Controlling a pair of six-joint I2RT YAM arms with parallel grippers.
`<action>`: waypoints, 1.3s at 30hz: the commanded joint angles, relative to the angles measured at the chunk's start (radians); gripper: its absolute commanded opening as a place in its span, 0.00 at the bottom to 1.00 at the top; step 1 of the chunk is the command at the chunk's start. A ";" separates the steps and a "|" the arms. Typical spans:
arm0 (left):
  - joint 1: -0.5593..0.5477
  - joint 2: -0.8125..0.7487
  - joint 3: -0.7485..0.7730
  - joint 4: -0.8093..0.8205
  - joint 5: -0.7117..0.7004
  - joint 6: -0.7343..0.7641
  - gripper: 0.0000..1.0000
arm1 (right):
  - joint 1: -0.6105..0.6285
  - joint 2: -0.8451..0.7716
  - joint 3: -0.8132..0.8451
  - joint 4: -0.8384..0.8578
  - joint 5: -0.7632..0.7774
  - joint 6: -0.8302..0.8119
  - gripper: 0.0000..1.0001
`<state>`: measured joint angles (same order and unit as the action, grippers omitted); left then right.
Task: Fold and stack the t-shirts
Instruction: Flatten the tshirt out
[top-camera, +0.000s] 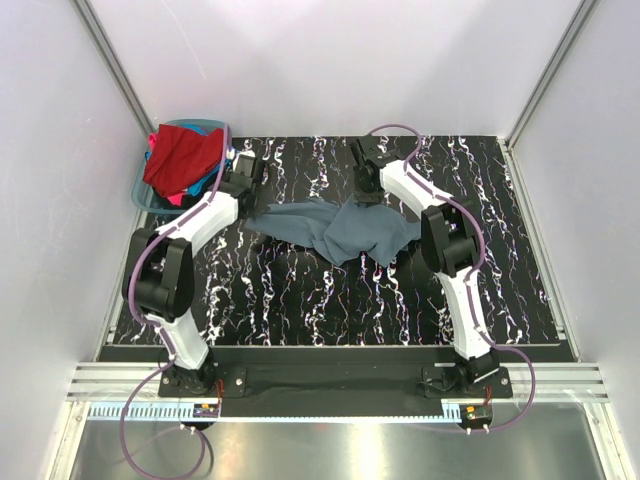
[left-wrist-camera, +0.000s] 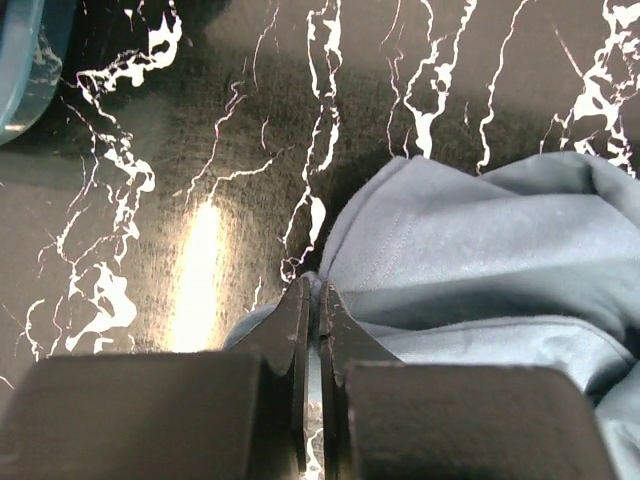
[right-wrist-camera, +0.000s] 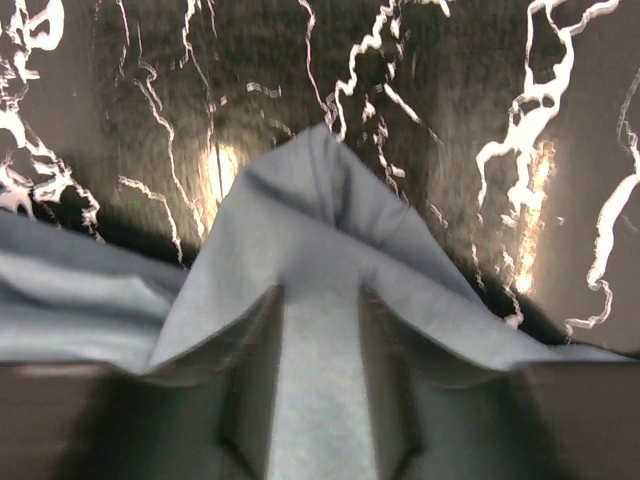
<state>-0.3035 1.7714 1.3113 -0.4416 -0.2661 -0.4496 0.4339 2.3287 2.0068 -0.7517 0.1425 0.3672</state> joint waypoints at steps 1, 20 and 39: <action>-0.008 -0.023 -0.047 0.034 -0.015 -0.009 0.00 | 0.008 0.018 0.073 0.014 0.035 -0.010 0.34; -0.005 -0.133 0.050 -0.036 0.030 0.054 0.00 | 0.011 -0.214 0.029 -0.003 -0.073 -0.056 0.81; -0.066 -0.245 -0.159 -0.034 0.070 0.040 0.00 | 0.084 0.293 0.607 -0.261 0.041 -0.063 0.84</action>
<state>-0.3641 1.5772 1.1690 -0.4946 -0.2134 -0.4110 0.4980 2.6179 2.5744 -0.9714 0.1177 0.3321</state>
